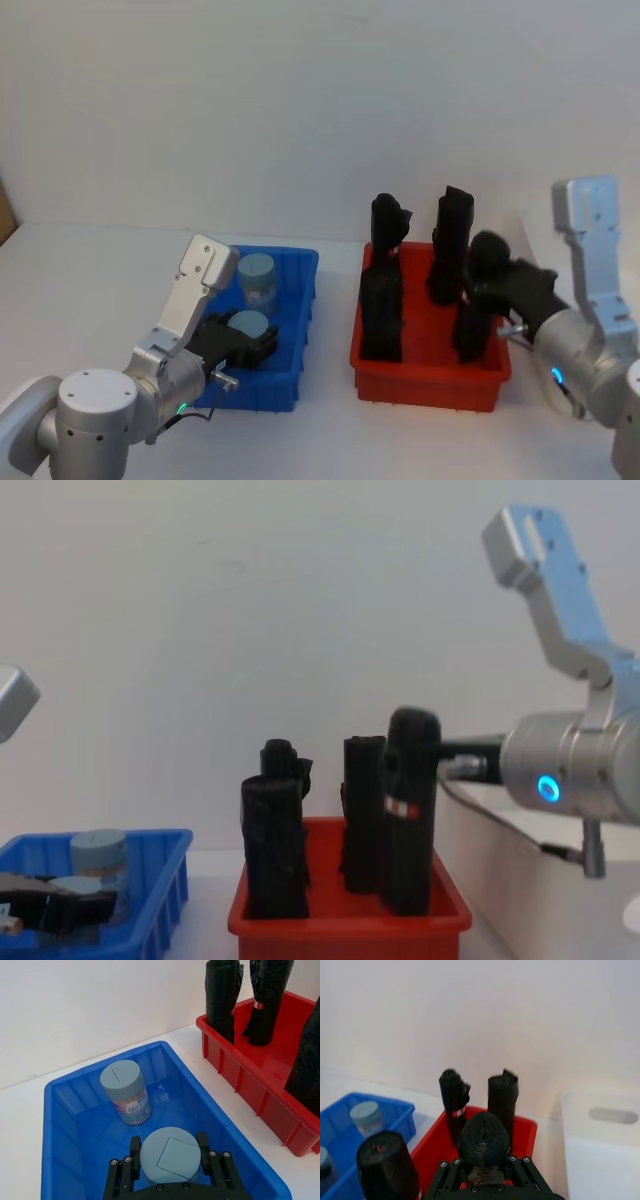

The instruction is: Pick the cotton swabs from the blue box and place them into the white box.

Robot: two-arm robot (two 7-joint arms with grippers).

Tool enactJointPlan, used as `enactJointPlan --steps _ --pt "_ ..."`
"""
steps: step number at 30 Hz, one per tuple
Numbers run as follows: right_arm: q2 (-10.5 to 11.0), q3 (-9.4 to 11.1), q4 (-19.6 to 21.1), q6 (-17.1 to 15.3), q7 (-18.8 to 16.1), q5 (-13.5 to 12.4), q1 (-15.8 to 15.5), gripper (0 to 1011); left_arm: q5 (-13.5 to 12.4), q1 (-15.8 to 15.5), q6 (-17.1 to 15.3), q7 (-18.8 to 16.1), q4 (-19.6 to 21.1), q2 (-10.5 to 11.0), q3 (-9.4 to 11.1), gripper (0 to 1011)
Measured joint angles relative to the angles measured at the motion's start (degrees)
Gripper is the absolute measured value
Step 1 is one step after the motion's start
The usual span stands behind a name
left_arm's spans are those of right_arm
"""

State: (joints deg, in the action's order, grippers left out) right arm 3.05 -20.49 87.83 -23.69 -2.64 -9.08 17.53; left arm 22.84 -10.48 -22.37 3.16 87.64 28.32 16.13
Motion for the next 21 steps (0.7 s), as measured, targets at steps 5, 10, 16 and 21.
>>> enactJointPlan --steps 5,10,16,21 --pt "0.2 0.6 1.8 1.8 1.2 -0.4 0.0 348 -0.6 -0.2 0.0 0.1 0.0 0.0 0.0 671" --pt "0.6 1.5 4.1 4.1 2.9 -0.7 0.0 348 -2.6 -0.7 -0.1 -0.1 0.8 0.0 0.0 670" --pt "1.2 2.7 6.8 6.8 4.9 -1.0 0.1 348 -5.7 -1.6 -0.6 -0.6 2.4 0.0 -0.1 670" --pt "1.7 3.9 8.8 9.0 6.9 -1.0 0.2 348 -9.0 -2.7 -1.0 -1.1 4.1 0.0 -0.2 670"
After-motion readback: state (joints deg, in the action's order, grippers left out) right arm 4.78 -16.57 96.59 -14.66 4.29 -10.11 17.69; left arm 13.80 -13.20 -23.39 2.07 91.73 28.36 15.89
